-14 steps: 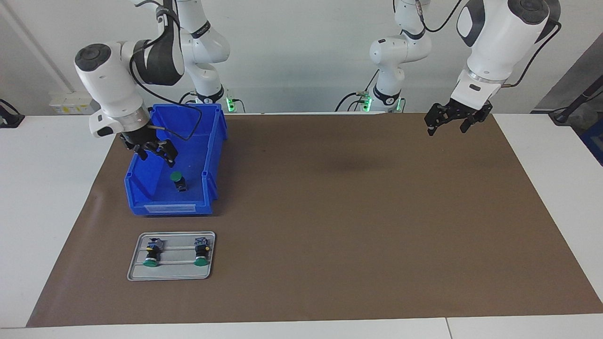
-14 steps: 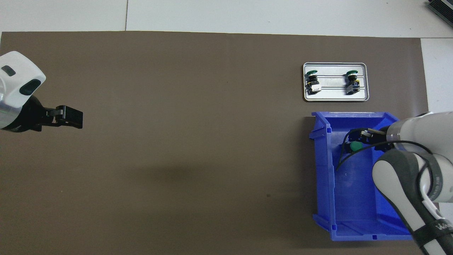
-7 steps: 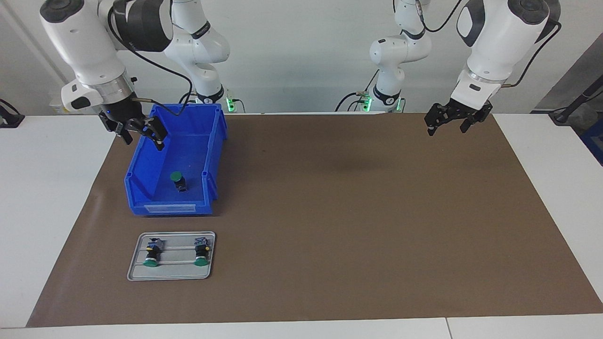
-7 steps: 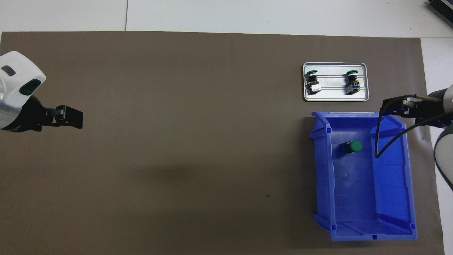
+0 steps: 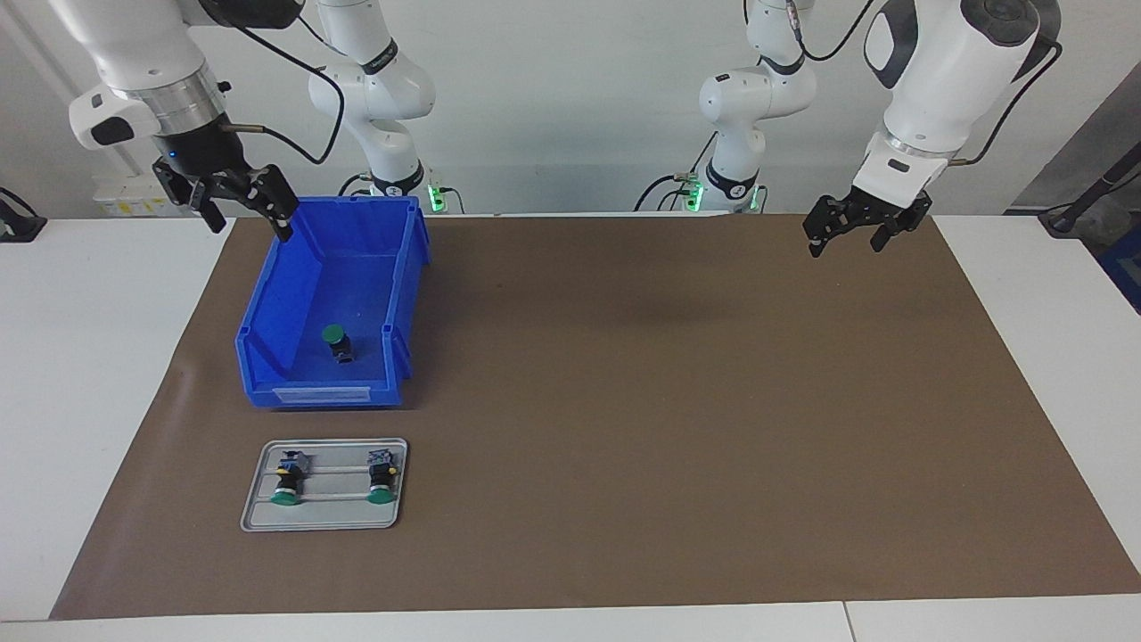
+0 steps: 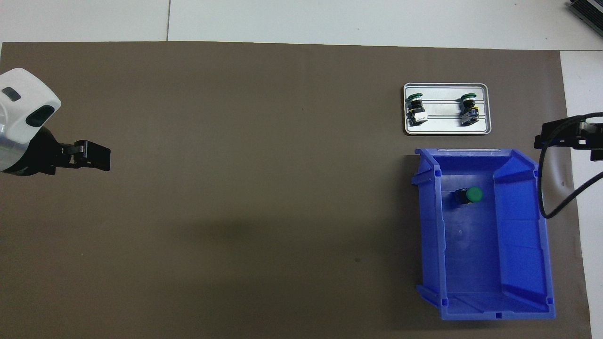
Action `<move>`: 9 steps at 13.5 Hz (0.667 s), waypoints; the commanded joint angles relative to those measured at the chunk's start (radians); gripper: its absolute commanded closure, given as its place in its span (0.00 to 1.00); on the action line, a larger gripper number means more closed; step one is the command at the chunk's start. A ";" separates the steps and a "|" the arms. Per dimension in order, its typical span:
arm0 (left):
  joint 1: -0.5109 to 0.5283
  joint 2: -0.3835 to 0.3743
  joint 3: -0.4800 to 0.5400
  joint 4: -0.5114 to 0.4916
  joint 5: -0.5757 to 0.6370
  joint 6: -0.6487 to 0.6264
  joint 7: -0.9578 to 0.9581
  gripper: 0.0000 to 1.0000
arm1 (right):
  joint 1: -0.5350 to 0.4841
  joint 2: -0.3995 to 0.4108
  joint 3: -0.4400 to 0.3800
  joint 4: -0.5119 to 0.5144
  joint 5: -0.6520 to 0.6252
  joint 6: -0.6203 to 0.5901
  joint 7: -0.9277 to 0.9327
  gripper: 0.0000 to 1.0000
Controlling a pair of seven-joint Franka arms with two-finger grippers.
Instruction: Place and press button with both arms
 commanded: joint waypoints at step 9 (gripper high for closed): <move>0.014 -0.031 -0.003 -0.032 -0.015 0.011 0.016 0.00 | 0.000 -0.008 0.037 0.022 -0.011 -0.128 -0.093 0.00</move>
